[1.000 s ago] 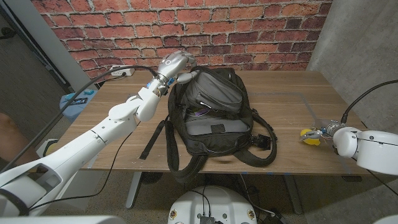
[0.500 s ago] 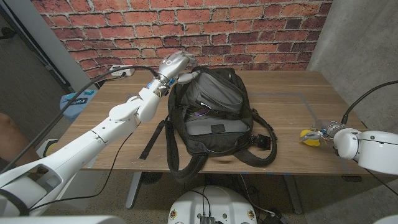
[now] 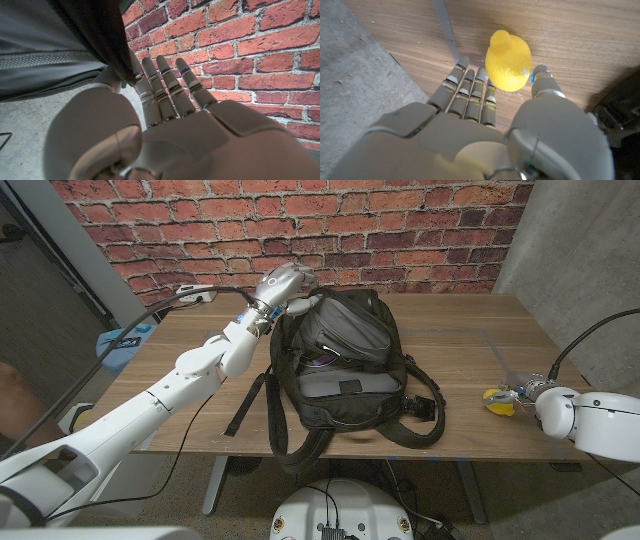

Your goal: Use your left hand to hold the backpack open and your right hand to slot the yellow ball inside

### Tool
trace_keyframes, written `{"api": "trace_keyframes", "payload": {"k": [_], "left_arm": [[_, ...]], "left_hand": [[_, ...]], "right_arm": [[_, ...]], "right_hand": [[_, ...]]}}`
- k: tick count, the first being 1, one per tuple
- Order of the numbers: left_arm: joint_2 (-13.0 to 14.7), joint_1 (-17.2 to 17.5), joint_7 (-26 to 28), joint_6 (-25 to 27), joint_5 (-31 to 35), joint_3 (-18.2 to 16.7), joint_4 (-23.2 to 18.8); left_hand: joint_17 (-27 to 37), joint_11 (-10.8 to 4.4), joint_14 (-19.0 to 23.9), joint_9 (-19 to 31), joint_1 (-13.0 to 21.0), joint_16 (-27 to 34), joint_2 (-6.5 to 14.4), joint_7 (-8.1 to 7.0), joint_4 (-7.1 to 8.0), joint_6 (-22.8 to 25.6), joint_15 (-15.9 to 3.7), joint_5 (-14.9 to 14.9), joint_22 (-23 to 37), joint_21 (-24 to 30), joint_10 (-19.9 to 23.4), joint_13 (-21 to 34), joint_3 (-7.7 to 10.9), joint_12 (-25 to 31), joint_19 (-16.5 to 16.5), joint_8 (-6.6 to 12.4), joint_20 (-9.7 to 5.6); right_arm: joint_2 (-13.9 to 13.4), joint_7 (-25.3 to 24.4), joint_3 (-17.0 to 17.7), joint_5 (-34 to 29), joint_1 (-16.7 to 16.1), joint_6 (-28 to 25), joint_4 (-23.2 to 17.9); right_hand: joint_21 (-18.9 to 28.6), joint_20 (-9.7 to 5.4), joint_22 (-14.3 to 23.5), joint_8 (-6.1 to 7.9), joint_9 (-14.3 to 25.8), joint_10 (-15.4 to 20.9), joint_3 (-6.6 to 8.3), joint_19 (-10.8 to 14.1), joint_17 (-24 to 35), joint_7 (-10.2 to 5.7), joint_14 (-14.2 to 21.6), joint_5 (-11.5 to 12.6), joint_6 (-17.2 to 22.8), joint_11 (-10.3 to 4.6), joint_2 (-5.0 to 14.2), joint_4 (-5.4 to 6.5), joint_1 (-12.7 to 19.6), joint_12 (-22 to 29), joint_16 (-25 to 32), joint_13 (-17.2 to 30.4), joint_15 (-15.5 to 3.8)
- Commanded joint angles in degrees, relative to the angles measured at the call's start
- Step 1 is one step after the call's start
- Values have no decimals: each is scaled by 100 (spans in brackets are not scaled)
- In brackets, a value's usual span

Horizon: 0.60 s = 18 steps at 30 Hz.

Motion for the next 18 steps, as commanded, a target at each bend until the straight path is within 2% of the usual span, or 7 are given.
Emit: {"api": "trace_keyframes", "payload": {"k": [1,10,15,18], "left_arm": [[31,80,15,54,10,-51,-79],[23,78,29,50,29,-50,-75],[15,75,25,44,18,-48,-64],[11,73,37,42,18,-49,-52]], "left_hand": [[27,-96,50,14,59,-18,8,7,8,-4,-2,40,4,32,96,17,-14,-37,-15,29,-6],[21,-86,60,25,59,-35,4,-5,5,-7,-7,44,2,41,95,20,-5,-41,-20,45,-9],[39,-88,50,11,65,-33,12,1,4,-17,-6,42,2,47,96,17,-13,-45,-25,39,-9],[35,-91,56,6,61,-41,10,4,6,-8,-7,43,1,49,90,14,-9,-52,-28,44,-11]], "right_arm": [[79,8,-462,-213,385,70,70],[12,-128,-567,-79,469,137,69],[-8,-17,-647,-95,592,108,23],[-8,34,-404,-68,410,91,2]], "right_hand": [[32,-41,30,26,17,63,-22,69,36,-37,90,34,84,-14,8,-17,90,46,48,30,-360],[30,-57,31,18,20,91,-22,101,47,-54,131,42,118,-39,21,-23,156,83,58,56,-392],[-15,-37,33,-52,23,-90,-76,31,72,-45,22,31,14,7,7,19,126,43,14,89,-313],[-55,12,35,-134,25,-248,-145,-49,97,13,-93,21,-134,111,-20,62,59,7,-29,122,-230]]}}
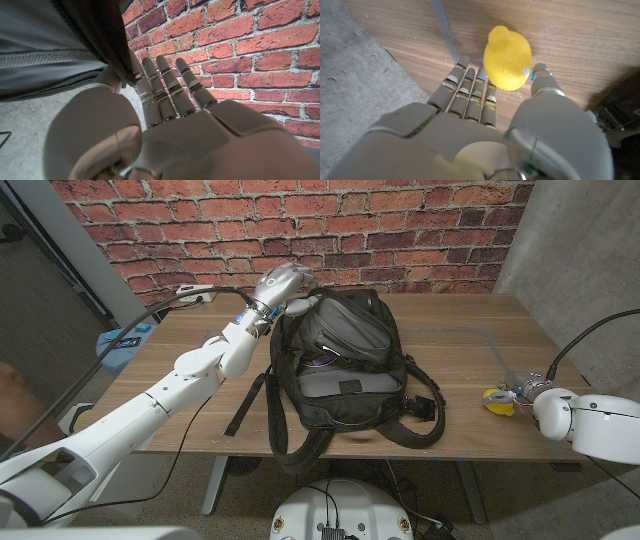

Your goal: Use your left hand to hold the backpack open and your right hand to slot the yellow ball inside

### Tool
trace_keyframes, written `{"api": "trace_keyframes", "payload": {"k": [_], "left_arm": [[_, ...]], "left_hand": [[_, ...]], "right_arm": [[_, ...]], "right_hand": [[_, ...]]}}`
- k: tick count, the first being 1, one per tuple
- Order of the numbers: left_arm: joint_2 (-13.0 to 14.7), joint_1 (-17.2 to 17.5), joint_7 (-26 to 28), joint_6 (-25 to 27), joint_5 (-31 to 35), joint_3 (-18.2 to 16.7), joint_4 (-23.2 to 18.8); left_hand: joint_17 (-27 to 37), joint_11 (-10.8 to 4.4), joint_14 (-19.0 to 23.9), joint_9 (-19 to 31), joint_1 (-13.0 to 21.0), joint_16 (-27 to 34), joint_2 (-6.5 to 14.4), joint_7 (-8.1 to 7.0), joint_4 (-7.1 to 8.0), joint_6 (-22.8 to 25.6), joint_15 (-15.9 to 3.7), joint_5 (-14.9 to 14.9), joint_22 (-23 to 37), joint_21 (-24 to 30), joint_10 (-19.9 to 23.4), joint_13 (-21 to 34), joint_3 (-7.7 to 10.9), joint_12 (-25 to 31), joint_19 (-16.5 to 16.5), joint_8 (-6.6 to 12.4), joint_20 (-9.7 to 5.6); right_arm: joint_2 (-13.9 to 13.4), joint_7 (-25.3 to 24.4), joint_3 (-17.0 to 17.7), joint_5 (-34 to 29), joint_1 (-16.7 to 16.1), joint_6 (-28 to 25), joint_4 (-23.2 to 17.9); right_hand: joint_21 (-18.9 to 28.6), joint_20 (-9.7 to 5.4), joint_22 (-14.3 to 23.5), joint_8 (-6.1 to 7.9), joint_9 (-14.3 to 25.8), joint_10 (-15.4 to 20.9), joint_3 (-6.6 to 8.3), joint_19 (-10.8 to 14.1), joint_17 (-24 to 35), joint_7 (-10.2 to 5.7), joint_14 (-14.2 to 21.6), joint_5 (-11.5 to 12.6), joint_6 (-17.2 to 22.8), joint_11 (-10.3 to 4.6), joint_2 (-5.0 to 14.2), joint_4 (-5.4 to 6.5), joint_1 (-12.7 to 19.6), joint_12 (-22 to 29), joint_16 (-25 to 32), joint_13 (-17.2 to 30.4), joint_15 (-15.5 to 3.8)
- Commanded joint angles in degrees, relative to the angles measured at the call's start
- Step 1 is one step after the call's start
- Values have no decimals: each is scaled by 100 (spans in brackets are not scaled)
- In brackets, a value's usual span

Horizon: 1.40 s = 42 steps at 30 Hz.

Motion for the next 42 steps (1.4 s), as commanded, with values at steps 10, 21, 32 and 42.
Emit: {"api": "trace_keyframes", "payload": {"k": [10,21,32,42], "left_arm": [[-20,-28,42,-47,-38,-4,95],[-38,-77,82,-131,-70,26,191],[-57,-97,79,-155,-59,55,196],[-70,-135,28,-185,-47,89,204]], "left_hand": [[18,-88,58,0,56,-17,10,11,8,-16,-7,44,-1,59,99,0,-15,-12,-40,28,-15],[17,-108,70,14,54,-33,3,13,6,-30,-14,47,-2,71,96,1,-11,-21,-48,44,-11],[37,-97,68,-3,70,-38,10,9,-1,-37,-13,44,-3,85,104,5,-14,-23,-57,46,-17],[47,-98,70,-30,67,-47,9,8,2,-17,-8,41,-5,85,111,5,-18,-28,-91,49,-15]], "right_arm": [[-41,301,687,127,-439,-96,-152],[-41,336,1432,205,-1103,-347,-314],[-41,378,1960,172,-1669,-424,-340],[-34,461,1881,95,-1658,-408,-297]], "right_hand": [[-110,146,37,-155,32,-452,-192,-274,83,132,-356,-2,-348,305,-70,86,-158,-142,-131,97,-88],[-120,194,37,-176,35,-604,-242,-349,95,164,-468,4,-450,366,-78,102,-210,-200,-166,122,-11],[-119,197,37,-175,36,-634,-266,-382,98,157,-505,15,-486,368,-83,98,-218,-212,-174,138,-3],[-134,208,38,-192,38,-754,-287,-475,101,163,-602,31,-588,421,-74,93,-216,-260,-202,157,39]]}}
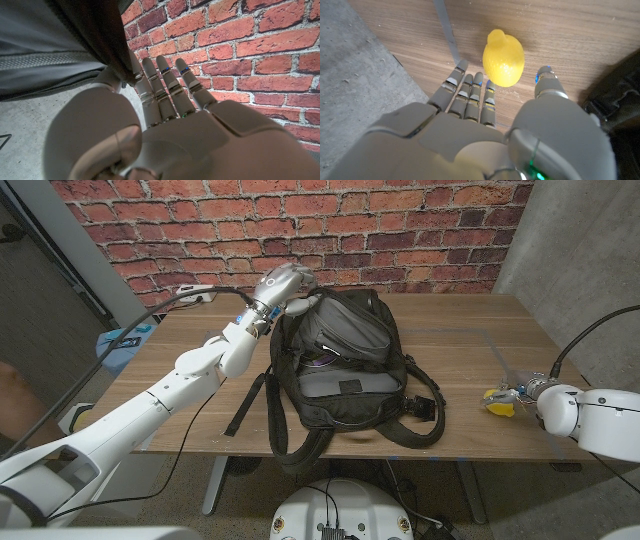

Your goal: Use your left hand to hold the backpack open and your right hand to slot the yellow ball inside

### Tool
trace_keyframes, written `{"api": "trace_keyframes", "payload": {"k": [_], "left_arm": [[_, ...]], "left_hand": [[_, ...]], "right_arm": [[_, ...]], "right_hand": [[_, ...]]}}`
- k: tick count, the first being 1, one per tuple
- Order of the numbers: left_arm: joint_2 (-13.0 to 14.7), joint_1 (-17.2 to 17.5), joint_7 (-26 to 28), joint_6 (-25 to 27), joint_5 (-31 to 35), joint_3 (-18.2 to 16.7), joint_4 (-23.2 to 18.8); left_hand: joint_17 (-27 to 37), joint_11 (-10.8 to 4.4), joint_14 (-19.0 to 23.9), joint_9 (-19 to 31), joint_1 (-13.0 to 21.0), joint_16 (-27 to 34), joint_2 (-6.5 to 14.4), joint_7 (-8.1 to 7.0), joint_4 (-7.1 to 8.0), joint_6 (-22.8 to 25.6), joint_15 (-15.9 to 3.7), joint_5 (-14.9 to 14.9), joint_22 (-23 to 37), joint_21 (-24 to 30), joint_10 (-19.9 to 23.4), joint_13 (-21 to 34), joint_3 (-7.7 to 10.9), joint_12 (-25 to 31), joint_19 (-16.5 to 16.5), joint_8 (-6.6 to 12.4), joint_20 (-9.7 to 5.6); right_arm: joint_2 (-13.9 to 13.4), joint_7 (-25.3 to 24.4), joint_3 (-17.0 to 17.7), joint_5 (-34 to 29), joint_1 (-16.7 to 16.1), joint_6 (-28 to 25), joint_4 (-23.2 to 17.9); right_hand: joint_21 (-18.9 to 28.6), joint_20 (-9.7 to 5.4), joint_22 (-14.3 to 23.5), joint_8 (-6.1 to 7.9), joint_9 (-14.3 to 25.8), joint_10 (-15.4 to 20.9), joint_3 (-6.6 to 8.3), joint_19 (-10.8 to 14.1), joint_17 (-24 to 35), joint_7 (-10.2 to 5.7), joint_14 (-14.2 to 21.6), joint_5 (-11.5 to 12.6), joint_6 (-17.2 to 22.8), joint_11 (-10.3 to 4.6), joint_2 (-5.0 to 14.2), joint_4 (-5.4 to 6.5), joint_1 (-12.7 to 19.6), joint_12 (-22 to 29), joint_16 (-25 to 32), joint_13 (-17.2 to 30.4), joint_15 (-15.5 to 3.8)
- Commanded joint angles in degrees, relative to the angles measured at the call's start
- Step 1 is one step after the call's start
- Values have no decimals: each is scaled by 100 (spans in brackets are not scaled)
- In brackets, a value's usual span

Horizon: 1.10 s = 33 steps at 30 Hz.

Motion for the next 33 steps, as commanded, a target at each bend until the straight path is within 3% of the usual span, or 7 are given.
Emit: {"api": "trace_keyframes", "payload": {"k": [1,9,19,24,33], "left_arm": [[-23,-41,-35,-41,17,41,23],[-32,-47,-68,-24,19,48,17],[-61,-116,-111,-58,8,81,78],[-81,-163,-113,-100,10,111,131],[-106,-221,-110,-164,11,155,199]], "left_hand": [[25,-97,42,-18,73,-16,10,1,-3,-2,7,15,-5,35,110,19,-17,-30,-33,25,4],[25,-98,50,-48,77,-26,6,1,-6,5,0,16,-7,40,108,21,-13,-35,-49,19,7],[25,-104,57,-56,80,-40,9,19,-4,-4,6,18,-9,47,99,32,-6,-40,-63,24,7],[43,-103,53,-59,82,-35,19,25,0,-12,6,14,-9,51,105,31,-15,-42,-69,26,10],[50,-105,57,-47,83,-42,23,20,2,-31,-3,15,-10,59,103,37,-16,-46,-77,40,10]], "right_arm": [[2,83,31,-86,-104,17,39],[0,101,-441,-113,275,127,129],[0,85,-598,-40,350,258,255],[0,77,-529,-60,251,234,258],[0,85,37,-147,-362,240,299]], "right_hand": [[-3,-15,9,-21,12,-80,-30,-44,23,-19,-39,33,-68,21,14,-10,-31,-40,-27,23,30],[-19,7,11,-69,15,-462,-71,-242,29,-13,-277,62,-376,81,30,-16,-30,-201,-82,56,113],[-14,9,11,-86,17,-667,-92,-334,29,11,-429,82,-611,70,32,-28,-16,-295,-109,71,153],[-8,9,11,-76,17,-682,-79,-343,26,6,-433,94,-636,83,43,-47,25,-304,-103,75,131],[13,-21,10,-51,19,-632,-71,-334,19,9,-397,115,-663,34,38,-76,86,-288,-78,85,77]]}}
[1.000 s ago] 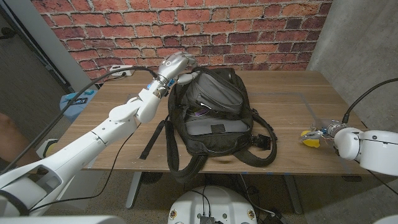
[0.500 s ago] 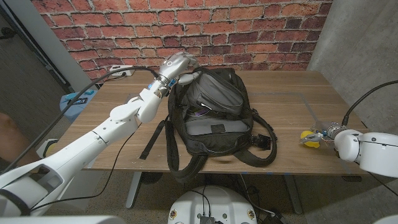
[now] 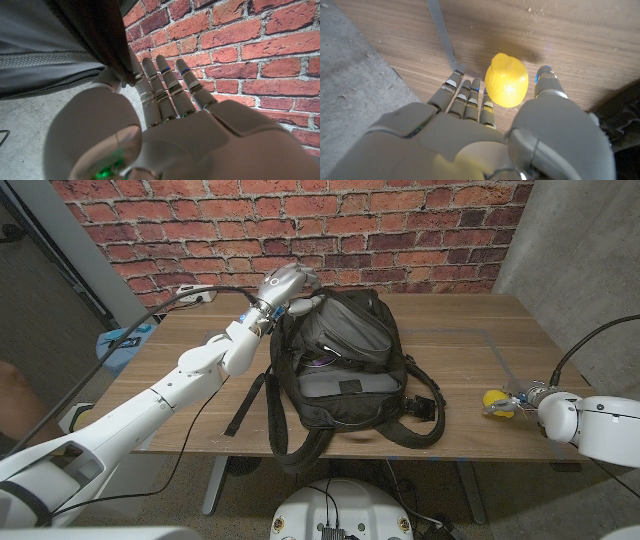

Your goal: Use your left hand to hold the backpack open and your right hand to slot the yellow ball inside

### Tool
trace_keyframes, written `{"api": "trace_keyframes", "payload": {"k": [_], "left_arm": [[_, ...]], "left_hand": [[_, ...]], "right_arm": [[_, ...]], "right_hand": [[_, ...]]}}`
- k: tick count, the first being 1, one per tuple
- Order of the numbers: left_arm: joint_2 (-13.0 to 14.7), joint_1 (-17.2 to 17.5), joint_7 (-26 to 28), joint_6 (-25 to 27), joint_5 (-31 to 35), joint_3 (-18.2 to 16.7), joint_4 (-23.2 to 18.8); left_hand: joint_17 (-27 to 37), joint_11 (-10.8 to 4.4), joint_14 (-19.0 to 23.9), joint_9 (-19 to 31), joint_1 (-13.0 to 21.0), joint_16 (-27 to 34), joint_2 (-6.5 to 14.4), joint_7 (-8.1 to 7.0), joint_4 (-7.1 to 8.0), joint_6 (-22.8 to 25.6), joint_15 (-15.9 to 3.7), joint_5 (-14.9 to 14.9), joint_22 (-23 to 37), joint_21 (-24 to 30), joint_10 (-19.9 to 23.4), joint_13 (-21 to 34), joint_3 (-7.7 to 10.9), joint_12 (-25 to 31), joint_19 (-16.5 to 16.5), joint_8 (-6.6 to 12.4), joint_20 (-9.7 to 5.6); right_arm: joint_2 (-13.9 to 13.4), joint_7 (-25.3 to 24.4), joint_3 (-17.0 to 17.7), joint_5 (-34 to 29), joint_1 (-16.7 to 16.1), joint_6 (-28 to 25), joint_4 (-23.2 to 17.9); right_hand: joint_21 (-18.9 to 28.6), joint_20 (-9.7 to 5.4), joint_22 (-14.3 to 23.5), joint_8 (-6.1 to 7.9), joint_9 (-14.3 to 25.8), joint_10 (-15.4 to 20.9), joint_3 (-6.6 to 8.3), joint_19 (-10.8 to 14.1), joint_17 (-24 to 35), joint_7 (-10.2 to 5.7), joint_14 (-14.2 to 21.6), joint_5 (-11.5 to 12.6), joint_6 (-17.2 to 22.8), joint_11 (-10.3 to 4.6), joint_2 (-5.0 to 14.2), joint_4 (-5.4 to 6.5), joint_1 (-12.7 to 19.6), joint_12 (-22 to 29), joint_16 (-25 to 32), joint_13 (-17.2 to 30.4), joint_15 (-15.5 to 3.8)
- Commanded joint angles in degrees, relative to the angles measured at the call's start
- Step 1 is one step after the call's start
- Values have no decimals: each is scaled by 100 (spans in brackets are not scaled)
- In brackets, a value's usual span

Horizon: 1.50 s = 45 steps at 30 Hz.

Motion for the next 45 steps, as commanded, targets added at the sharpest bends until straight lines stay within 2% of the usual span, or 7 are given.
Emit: {"api": "trace_keyframes", "payload": {"k": [1,10,12,17,24,35,45], "left_arm": [[-37,-83,-6,-75,3,58,91],[-39,-81,-6,-75,20,70,74],[-37,-77,-17,-66,22,70,61],[-52,-82,-16,-62,35,79,47],[-49,-80,-36,-59,46,83,29],[-54,-78,-30,-78,22,82,67],[-57,-79,-4,-77,0,76,110]], "left_hand": [[26,-100,33,0,82,-21,24,2,3,-16,-25,19,20,28,105,24,-18,-6,-7,41,-3],[25,-119,48,-1,74,-32,17,8,6,-23,-17,19,18,33,107,20,-19,-16,-25,51,-6],[21,-130,57,2,75,-35,15,-2,5,-31,-15,20,18,36,109,23,-15,-15,-24,54,-6],[31,-116,52,2,76,-36,19,-6,4,-40,-19,18,16,31,117,29,-20,-13,-51,58,4],[34,-105,50,-7,69,-47,22,-8,9,-36,-22,16,14,34,114,26,-20,-22,-64,66,8],[48,-120,52,-20,71,-51,28,-20,8,-44,-28,13,11,40,121,31,-25,-24,-77,71,9],[49,-134,51,-25,75,-63,24,-17,3,-46,-24,12,9,48,118,32,-23,-32,-82,81,9]], "right_arm": [[0,-4,470,-86,-534,29,67],[83,40,762,-253,-846,92,141],[166,-13,824,-390,-953,144,165],[260,39,716,-583,-882,234,228],[305,67,399,-725,-600,309,281],[190,52,-208,-641,42,241,216],[101,-82,-645,-442,537,211,136]], "right_hand": [[14,-22,11,30,20,51,15,15,20,-1,13,29,-38,-31,7,-5,61,17,8,31,-70],[51,-50,11,97,28,210,37,85,16,-4,119,62,57,-100,18,-29,136,85,56,48,-126],[85,-72,12,161,38,401,43,172,17,-23,244,84,202,-126,17,-31,166,172,103,67,-204],[120,-101,12,245,56,616,64,295,22,-90,424,123,430,-235,26,-37,221,283,160,98,-282],[159,-172,14,346,86,940,67,476,36,-162,694,166,745,-406,31,-41,306,459,245,147,-420],[167,-186,15,374,96,1052,54,555,59,-193,793,180,878,-433,57,-32,354,528,283,169,-442],[156,-174,16,344,90,1025,8,567,82,-194,799,175,871,-357,49,8,301,533,287,185,-410]]}}
